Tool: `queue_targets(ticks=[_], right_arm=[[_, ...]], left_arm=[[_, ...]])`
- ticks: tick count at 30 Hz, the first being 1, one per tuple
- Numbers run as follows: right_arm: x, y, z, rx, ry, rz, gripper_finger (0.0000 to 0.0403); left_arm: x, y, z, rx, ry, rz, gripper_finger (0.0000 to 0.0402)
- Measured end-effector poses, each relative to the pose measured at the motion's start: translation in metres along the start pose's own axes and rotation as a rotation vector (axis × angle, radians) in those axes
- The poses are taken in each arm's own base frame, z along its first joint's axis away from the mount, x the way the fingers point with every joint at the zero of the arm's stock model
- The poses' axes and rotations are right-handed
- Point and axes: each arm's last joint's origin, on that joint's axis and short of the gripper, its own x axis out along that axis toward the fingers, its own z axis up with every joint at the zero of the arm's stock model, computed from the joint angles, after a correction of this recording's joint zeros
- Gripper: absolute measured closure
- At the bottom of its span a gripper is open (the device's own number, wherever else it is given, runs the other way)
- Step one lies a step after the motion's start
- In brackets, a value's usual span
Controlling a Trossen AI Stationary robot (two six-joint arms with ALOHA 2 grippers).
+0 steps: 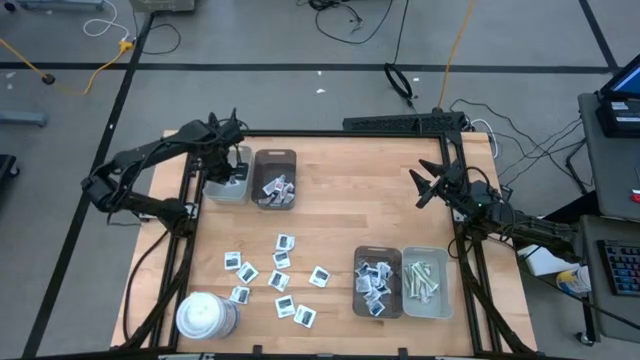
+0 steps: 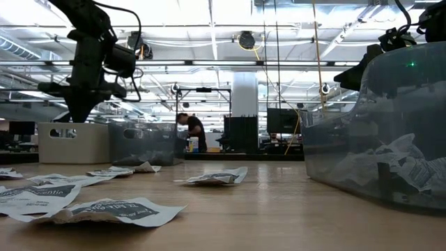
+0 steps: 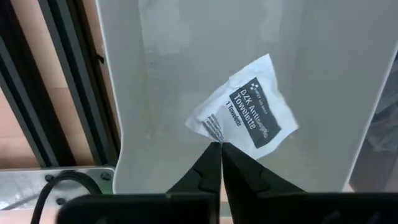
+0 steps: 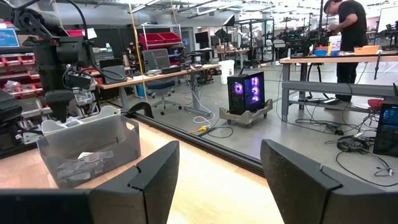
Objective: Pick & Place First Aid Supplies
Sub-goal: Put the white towelette pack into the top gray bin
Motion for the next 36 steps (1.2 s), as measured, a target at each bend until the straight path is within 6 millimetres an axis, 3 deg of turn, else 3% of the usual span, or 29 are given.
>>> queue_targets(ticks=[4,13,17,25,36], right_arm=[[0.000,0.000,0.000,0.000,0.000,0.000,0.0183],[0.000,0.000,0.000,0.000,0.000,0.000,0.0183],[0.000,0.000,0.000,0.000,0.000,0.000,0.0181],[0.000,0.000,0.000,0.000,0.000,0.000,0.0183],[0.000,0.000,0.000,0.000,0.000,0.000,0.0183]], left_arm=[[0.000,0.000,0.000,-0.003,-0.007,0.001,0.0342],[0.000,0.000,0.000,-0.060,-0.001,-0.007,0.0182],[-0.003,-0.001,0.001,-0.053,0.010,-0.029,0.0141],[-0.022,-0.009,0.006,0.131,-0.068,-0.051,0.0124],[-0.044,-0.034,-0.006,0.788,-0.160,-0.066,0.0124]])
